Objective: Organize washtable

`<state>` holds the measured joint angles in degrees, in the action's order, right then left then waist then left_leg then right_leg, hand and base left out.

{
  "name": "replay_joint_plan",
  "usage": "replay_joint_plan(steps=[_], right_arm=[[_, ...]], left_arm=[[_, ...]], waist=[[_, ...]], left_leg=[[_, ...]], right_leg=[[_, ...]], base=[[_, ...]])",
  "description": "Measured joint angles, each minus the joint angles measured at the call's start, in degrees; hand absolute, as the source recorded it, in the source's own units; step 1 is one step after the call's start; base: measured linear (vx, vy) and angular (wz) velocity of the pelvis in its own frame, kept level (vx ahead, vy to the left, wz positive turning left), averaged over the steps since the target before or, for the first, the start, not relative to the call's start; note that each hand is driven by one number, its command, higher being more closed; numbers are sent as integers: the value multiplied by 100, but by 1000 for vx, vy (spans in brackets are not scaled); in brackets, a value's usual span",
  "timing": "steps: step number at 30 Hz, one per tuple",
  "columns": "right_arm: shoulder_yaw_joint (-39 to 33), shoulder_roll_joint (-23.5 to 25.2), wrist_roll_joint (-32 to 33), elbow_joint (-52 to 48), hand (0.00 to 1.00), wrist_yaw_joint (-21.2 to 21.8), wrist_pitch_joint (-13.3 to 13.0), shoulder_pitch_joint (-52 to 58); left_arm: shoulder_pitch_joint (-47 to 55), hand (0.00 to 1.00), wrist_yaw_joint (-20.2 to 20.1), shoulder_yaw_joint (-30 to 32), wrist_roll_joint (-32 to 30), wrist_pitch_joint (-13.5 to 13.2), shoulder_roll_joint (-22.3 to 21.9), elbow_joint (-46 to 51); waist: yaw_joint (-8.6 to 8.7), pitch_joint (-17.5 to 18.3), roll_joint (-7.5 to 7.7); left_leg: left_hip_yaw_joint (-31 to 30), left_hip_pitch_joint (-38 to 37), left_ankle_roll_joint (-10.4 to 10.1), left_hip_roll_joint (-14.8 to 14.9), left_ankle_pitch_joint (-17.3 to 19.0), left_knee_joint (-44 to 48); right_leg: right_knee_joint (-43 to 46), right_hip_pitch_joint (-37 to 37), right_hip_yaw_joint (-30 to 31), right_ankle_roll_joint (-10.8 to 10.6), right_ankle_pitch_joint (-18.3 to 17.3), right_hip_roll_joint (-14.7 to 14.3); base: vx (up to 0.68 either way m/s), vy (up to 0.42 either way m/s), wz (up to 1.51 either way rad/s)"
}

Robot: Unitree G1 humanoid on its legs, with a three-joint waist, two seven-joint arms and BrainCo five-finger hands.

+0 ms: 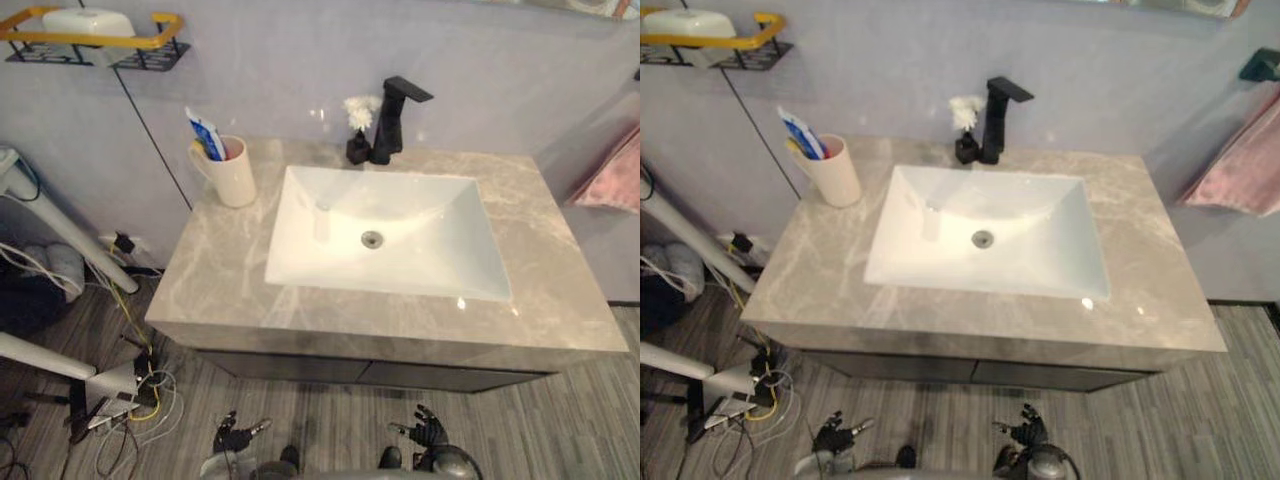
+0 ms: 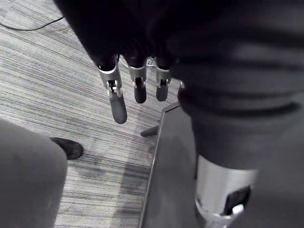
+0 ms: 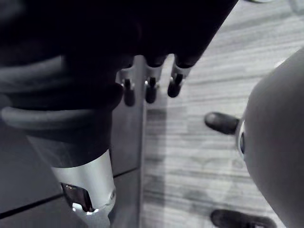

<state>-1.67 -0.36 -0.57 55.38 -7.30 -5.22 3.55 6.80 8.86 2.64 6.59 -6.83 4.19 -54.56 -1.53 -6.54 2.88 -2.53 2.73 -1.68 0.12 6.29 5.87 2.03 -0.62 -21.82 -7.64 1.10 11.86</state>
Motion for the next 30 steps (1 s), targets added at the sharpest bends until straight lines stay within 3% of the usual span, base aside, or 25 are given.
replay_joint_plan(steps=[1, 2, 4, 8, 10, 16, 17, 19, 20, 21, 22, 24, 25, 26, 27, 30], right_arm=[[3, -24, 0, -3, 0, 4, 17, -111], [6, -21, 0, 2, 0, 4, 28, -129], [139, -7, 15, 5, 0, 16, 76, -145], [287, 4, 115, -3, 0, 77, 69, -196], [391, -34, 123, 3, 0, 122, 69, -232], [508, 5, 107, 6, 0, 121, 73, -202], [506, 2, 106, 6, 0, 118, 64, -235], [468, -37, 108, 48, 0, 94, 63, -442], [469, -41, 108, 39, 0, 94, 61, -477], [454, -4, 108, 47, 0, 94, 53, -553], [425, -35, 110, 49, 0, 72, 64, -547], [427, -107, 110, 34, 0, 72, 65, -488], [415, -166, 109, 7, 0, 65, 64, -423], [377, -228, 109, 12, 0, 62, 74, -382], [302, -168, 108, 47, 0, 50, 97, -341], [218, -52, 95, 83, 0, 16, 125, -269]], left_arm=[[-67, 0, 0, -123, 1, 10, 53, -1], [-113, 0, 6, -181, 2, 11, 80, 1], [-182, 0, 8, -310, 2, 16, 197, 80], [-186, 0, 12, -308, 8, 0, 157, 119], [-221, 0, 17, -310, 2, -5, 137, 94], [-331, 0, 63, -328, -1, -1, 45, 50], [-348, 0, 78, -358, 0, 1, 44, 45], [-440, 0, 147, -520, 0, 0, 47, 62], [-462, 0, 155, -565, 0, 1, 47, 67], [-557, 0, 153, -592, -7, 10, 74, 73], [-606, 0, 153, -649, -7, 17, 77, 71], [-576, 0, 138, -741, -9, 11, 54, 71], [-583, 0, 128, -783, -12, 14, -17, 58], [-599, 0, 123, -838, -20, 11, -43, 58], [-659, 0, 119, -978, -52, 13, -40, 17], [-629, 0, 123, -1001, -103, 34, 14, -6]], waist=[[100, -59, -6], [80, -87, 17], [65, -194, 126], [-134, -190, 118], [-231, -183, 72], [-253, -247, -40], [-254, -264, -43], [-231, -279, -45], [-227, -278, -37], [-192, -336, -7], [-85, -359, 0], [53, -349, -42], [136, -338, -211], [148, -326, -243], [144, -372, -152], [85, -303, -9]], left_leg=[[-244, 167, 11, -62, 3, 147], [-379, 222, 11, -102, 4, 226], [-861, 409, -42, -246, 35, 471], [-1239, 475, -156, -278, 40, 562], [-1325, 489, -258, -233, -61, 422], [-2038, 563, -508, 1, -398, 172], [-1972, 563, -512, 13, -461, 164], [-1079, 768, -383, 24, -1090, 70], [-930, 779, -352, 54, -1201, -49], [-426, 938, -194, 115, -898, 359], [70, 1138, 100, 109, -464, 1245], [712, 1102, 152, 322, -45, 2044], [908, 1038, 133, 416, 102, 1870], [892, 944, 143, 392, 184, 1643], [851, 775, 114, 267, 217, 1165], [812, 524, 149, -23, -117, 496]], right_leg=[[519, -242, 382, 181, -387, 52], [709, -329, 687, 250, -542, 52], [1211, -390, 1392, -27, -884, 93], [1338, -265, 1398, -79, -1198, 84], [968, -132, 1349, -103, -1159, 9], [256, 443, 516, 120, -880, -383], [254, 478, 463, 124, -878, -395], [371, 394, 256, 212, -853, -310], [395, 331, 226, 248, -837, -254], [447, 260, 115, 282, -819, -222], [572, 234, 5, 282, -819, -125], [671, 255, -115, 268, -814, -45], [718, 257, -159, 184, -820, -86], [727, 238, -158, 158, -846, -128], [679, 230, -145, 131, -831, -82], [465, 245, 46, 66, -770, 7]], base=[[13, 72, 98], [32, 49, 127], [51, -29, 125], [7, -112, 60], [-36, -127, 22], [-35, -106, 61], [-54, -53, 49], [-111, -54, 56], [-151, 19, 36], [-167, 56, 36], [-159, 71, 38], [-135, 96, 34], [-130, 146, 32], [-121, 165, 44], [-134, 154, 32], [-107, 120, 24]])
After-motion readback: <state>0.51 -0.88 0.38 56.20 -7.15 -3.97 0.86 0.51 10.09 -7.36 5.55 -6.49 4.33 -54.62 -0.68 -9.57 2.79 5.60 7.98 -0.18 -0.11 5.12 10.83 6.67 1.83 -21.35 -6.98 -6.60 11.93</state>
